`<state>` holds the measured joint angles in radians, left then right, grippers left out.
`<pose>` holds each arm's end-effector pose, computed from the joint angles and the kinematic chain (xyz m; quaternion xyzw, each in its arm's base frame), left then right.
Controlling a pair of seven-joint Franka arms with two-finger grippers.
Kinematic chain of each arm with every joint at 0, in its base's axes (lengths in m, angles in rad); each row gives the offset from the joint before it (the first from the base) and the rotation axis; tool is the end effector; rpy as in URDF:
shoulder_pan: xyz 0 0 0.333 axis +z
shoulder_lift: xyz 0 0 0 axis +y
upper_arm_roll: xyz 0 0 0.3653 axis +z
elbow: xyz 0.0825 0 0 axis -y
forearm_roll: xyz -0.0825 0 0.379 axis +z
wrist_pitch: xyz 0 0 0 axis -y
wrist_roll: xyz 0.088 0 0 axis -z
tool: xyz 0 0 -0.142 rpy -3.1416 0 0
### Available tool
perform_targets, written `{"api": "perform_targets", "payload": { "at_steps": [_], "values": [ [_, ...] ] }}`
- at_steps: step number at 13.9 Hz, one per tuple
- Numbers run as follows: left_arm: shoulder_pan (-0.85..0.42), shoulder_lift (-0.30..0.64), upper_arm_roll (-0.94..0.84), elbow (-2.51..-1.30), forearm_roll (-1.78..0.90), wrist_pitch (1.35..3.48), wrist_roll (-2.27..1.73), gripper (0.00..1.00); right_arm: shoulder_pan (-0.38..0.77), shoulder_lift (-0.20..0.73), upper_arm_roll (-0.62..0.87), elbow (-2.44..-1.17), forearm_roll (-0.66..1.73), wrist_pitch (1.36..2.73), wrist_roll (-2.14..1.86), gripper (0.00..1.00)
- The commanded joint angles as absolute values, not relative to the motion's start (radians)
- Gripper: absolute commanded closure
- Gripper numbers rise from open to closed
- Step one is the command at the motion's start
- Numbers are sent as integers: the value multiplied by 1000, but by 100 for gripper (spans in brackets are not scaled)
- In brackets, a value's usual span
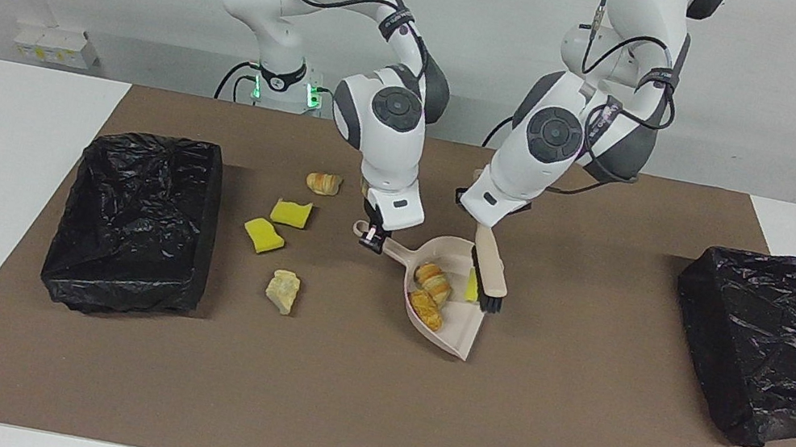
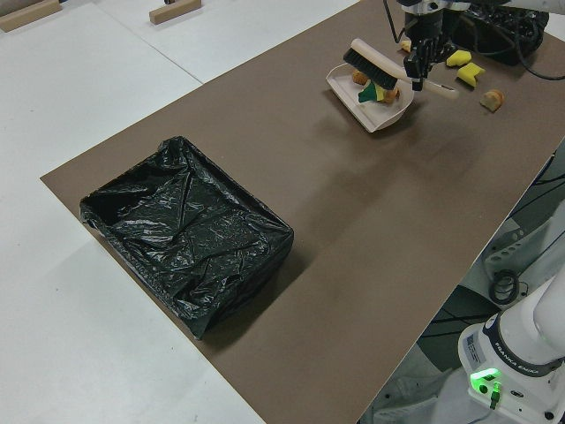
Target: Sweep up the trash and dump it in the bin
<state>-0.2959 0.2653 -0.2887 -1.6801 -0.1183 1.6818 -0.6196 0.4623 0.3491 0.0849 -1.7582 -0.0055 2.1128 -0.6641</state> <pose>0.5044 -0.3350 0.4500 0.9870 0.0312 -0.1576 0.0070 0.5656 0.3384 0.3845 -0.8227 -0.5683 -0.0041 0.0119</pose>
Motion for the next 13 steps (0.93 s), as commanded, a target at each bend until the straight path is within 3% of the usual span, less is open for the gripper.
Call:
{"api": "perform_targets", "payload": {
  "at_steps": [1, 4, 10, 13],
  "values": [
    [-350, 264, -279, -1652, -49, 1686, -730, 100, 446, 318, 97, -1798, 28, 2145, -696, 100],
    [-396, 235, -281, -1704, 20, 1690, -788, 100, 440, 319, 97, -1793, 28, 2145, -695, 100],
    [-373, 134, -282, -1936, 11, 1844, -773, 100, 391, 319, 97, -1769, 156, 2141, -722, 100],
    [-359, 129, -282, -1963, 8, 1861, -743, 100, 384, 318, 97, -1749, 183, 2128, -729, 100]
  ]
}}
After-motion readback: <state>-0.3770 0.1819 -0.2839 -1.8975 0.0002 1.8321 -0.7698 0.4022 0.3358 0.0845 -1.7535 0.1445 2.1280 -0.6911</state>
